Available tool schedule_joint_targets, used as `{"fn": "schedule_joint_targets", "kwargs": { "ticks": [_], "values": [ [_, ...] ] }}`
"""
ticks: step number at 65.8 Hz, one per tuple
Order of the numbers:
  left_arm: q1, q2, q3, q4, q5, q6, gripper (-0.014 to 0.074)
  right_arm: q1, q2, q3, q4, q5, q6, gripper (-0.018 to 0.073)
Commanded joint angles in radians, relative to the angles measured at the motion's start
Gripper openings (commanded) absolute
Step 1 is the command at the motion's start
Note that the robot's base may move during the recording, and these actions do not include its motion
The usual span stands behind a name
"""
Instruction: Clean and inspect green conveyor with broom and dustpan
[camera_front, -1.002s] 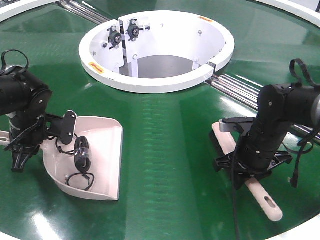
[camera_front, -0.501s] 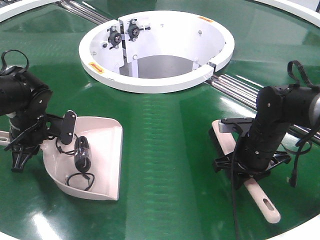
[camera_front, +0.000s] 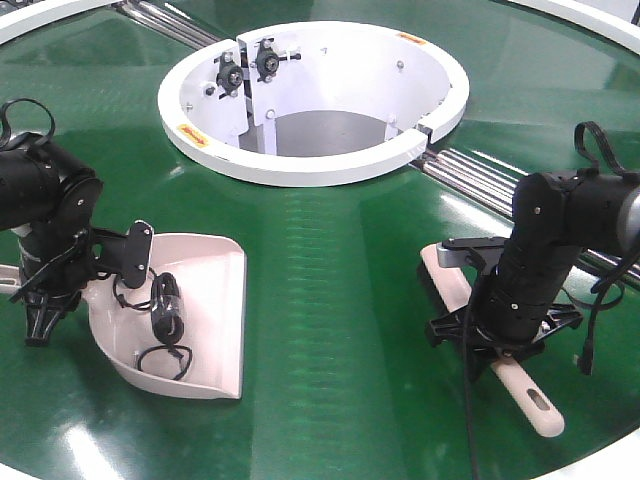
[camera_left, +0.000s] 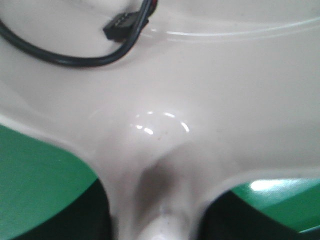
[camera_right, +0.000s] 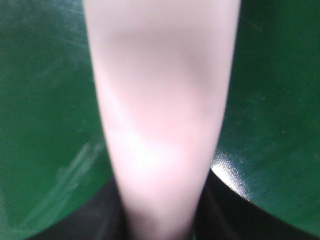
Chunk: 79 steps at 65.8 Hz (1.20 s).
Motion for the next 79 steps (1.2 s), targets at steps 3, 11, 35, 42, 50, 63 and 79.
{"fn": "schedule_joint_targets", "kwargs": {
  "ticks": [3, 11, 35, 42, 50, 63, 79],
  "values": [
    [-0.005, -0.048, -0.029, -0.028, 0.0, -0.018, 0.016, -0.006, -0.039, -0.019, 0.0, 0.006, -0.018, 0.0368],
    [-0.005, -0.054, -0.029, -0.049, 0.0, -0.018, 0.0256, -0.006, -0.043, -0.019, 0.0, -0.001, -0.021, 0.0445],
    [-0.005, -0.109, -0.026, -0.084, 0.005, -0.026, 0.0493, -0.006, -0.089, -0.019, -0.006, -0.022, -0.025, 0.0525],
    [-0.005, -0.139, -0.026, -0.146, 0.007, -0.026, 0.0494, -0.006, -0.136, -0.019, -0.006, -0.036, -0.025, 0.0525],
    [-0.005, -0.184, -0.026, -0.2, 0.03, -0.026, 0.0493, -0.006, -0.201, -0.019, -0.006, -0.056, -0.025, 0.0523],
    [-0.005, -0.289, -0.026, -0.263, 0.061, -0.026, 0.0493, -0.006, -0.338, -0.019, -0.013, -0.123, -0.027, 0.0523],
    [-0.005, -0.49, -0.026, -0.384, 0.068, -0.027, 0.0491, -0.006, -0.493, -0.019, -0.035, -0.252, -0.026, 0.0523]
  ]
}}
